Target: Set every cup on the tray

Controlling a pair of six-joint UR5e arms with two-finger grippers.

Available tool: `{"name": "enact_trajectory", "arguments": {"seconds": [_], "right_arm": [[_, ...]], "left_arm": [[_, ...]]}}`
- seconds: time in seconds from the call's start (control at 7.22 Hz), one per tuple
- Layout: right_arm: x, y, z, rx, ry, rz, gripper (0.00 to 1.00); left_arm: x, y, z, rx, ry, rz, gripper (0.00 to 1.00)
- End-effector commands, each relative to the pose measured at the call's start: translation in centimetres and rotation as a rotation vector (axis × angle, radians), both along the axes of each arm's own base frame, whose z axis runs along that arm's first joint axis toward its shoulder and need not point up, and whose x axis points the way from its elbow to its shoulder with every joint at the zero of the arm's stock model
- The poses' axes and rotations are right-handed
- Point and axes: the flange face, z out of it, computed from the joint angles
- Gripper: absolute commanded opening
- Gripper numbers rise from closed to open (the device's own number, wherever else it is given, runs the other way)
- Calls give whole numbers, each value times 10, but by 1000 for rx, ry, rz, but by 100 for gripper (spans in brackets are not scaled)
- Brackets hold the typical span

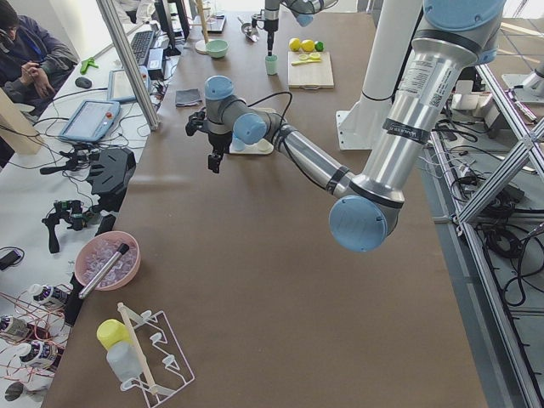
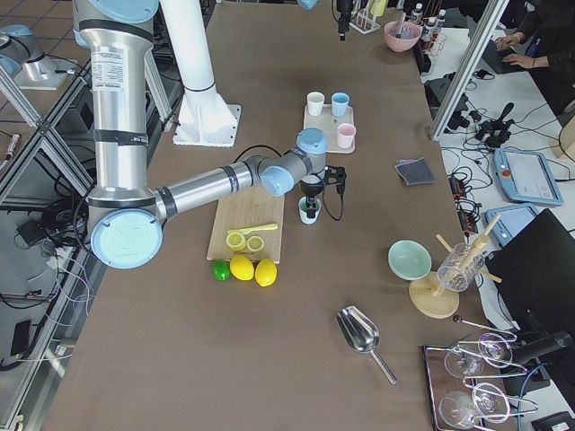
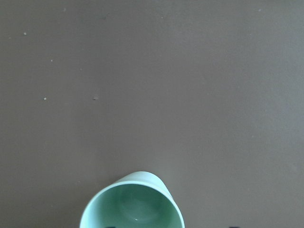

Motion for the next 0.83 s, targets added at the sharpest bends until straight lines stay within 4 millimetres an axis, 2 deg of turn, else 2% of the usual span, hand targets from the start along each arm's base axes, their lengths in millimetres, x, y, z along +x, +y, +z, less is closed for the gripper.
{"name": "enact_trajectory", "arguments": {"seconds": [0.0, 0.14, 0.42, 0.55, 0.69], "right_arm": [[-8, 5, 12, -7, 31, -4, 81], [-16, 7, 20, -2, 62, -2, 71], [-28, 12, 18, 1, 60, -26, 29], [-34, 13, 17, 4, 59, -36, 19], [-35, 13, 14, 8, 54, -39, 0]], "left_arm": [[0, 1, 0, 1, 0, 0, 98], [0, 1, 0, 2, 0, 1, 98], [0, 1, 2, -1, -1, 1, 98], [0, 0, 2, 0, -2, 3, 98], [0, 0, 4, -2, -4, 3, 98]]}}
